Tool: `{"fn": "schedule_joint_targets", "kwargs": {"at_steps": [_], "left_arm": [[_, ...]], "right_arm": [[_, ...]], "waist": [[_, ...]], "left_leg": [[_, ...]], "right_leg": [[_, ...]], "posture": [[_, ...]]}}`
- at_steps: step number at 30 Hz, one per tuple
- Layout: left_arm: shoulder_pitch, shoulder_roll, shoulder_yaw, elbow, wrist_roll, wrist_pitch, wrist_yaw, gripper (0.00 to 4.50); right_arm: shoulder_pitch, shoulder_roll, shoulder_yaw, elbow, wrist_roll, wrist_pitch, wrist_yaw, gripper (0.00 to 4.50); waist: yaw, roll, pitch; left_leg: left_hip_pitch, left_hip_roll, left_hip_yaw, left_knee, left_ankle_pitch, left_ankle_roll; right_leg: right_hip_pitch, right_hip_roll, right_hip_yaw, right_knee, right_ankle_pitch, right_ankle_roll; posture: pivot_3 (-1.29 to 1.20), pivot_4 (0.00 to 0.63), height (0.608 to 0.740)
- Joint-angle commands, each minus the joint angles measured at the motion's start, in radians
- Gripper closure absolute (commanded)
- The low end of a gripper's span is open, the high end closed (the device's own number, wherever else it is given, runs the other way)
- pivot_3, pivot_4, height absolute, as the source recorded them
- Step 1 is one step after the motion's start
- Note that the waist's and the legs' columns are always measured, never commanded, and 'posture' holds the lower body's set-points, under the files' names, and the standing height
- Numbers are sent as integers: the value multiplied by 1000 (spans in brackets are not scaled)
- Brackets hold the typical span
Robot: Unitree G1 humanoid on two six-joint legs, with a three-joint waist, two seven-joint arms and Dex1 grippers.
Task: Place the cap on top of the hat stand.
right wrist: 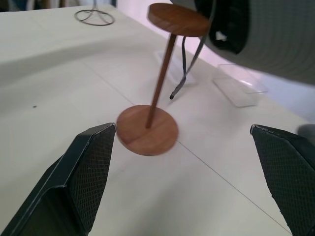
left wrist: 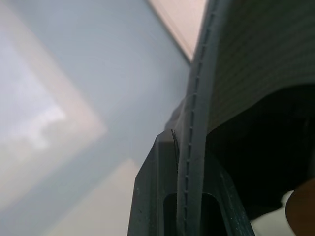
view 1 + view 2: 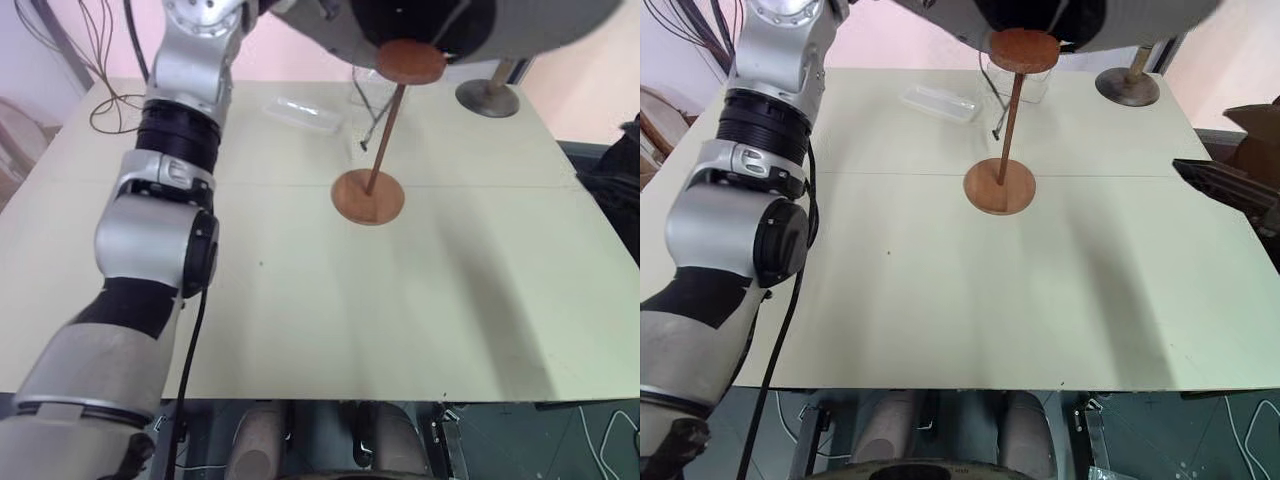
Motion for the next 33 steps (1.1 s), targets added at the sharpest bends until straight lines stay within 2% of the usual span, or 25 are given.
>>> {"fn": "schedule_joint_targets", "kwargs": {"at_steps": [1,5,8,15,19,22,27,33], "left_arm": [[70,30,-47,-121,98,-168,86,4453],[261,117,-125,-257,347,-380,293,4453],[378,150,-167,-308,479,-465,421,4453],[495,202,-267,-301,732,-589,664,4453],[490,219,-332,-222,763,-653,678,4453],[467,226,-371,-153,746,-691,628,4453],[416,229,-379,-46,762,-655,648,4453],[411,229,-357,55,665,-647,593,4453]], "right_arm": [[24,-12,-108,-28,-7,23,-3,0],[63,-7,-189,-19,-10,54,-1,0],[96,-3,-238,-6,-30,57,7,0],[125,-1,-259,32,-54,48,7,0],[128,1,-230,47,-64,27,4,0],[129,-1,-206,55,-70,12,6,0],[124,1,-170,64,-79,-11,5,0],[133,13,-156,56,-78,-18,6,0]], "waist": [[0,0,0],[-3,1,-1],[2,1,-1],[6,0,0],[2,1,0],[2,1,0],[4,1,0],[1,1,0]], "left_leg": [[0,0,0,-1,0,0],[2,1,0,0,0,0],[1,1,0,0,0,0],[-3,0,-1,7,-2,3],[-3,1,-2,8,-2,4],[-3,1,-2,8,-2,4],[-4,1,-2,9,-2,4],[-5,1,-2,9,-3,5]], "right_leg": [[0,0,0,0,0,0],[0,0,1,1,0,-1],[0,0,1,1,0,-1],[1,0,1,0,1,1],[1,0,1,0,2,1],[1,0,1,0,2,1],[0,0,1,1,2,1],[0,0,1,1,2,1]], "posture": [[0,150,740],[0,150,740],[0,150,740],[0,150,740],[0,150,740],[0,150,740],[0,150,740],[0,150,740]]}}
